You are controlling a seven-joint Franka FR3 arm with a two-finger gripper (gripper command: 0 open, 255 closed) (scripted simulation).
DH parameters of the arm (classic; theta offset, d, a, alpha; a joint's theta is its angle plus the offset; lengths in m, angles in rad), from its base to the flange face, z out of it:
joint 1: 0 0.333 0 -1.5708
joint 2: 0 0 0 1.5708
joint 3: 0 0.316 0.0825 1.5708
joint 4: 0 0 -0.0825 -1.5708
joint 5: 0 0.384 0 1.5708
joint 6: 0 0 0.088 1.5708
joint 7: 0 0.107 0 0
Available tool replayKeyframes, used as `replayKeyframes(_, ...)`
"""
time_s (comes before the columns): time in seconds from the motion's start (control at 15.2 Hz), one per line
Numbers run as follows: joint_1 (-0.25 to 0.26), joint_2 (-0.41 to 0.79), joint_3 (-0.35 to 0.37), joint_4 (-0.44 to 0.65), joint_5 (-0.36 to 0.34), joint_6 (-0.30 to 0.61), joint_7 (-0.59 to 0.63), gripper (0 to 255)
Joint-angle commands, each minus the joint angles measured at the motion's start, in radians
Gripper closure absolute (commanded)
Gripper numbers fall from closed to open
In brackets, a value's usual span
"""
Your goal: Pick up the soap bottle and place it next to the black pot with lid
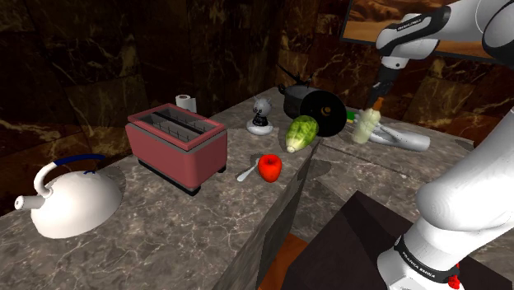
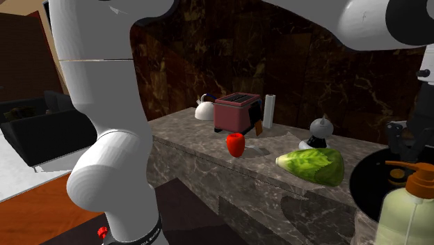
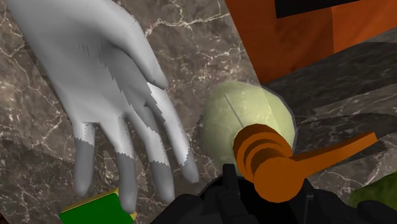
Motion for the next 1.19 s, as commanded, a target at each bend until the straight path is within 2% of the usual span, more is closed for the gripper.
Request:
replayKeyframes(0.0,-0.001,0.007,-0.001,-0.02,0.003,0.028,-0.002,255)
replayKeyframes(0.2,-0.001,0.015,-0.001,-0.044,0.006,0.06,-0.005,255)
replayKeyframes(0.66,-0.001,0.015,-0.001,-0.044,0.006,0.06,-0.005,255)
replayKeyframes(0.73,-0.001,0.015,-0.001,-0.044,0.006,0.06,-0.005,0)
replayKeyframes(1.06,-0.001,0.015,-0.001,-0.044,0.006,0.06,-0.005,0)
replayKeyframes(1.12,0.0,0.003,0.0,-0.025,0.001,0.028,-0.001,0)
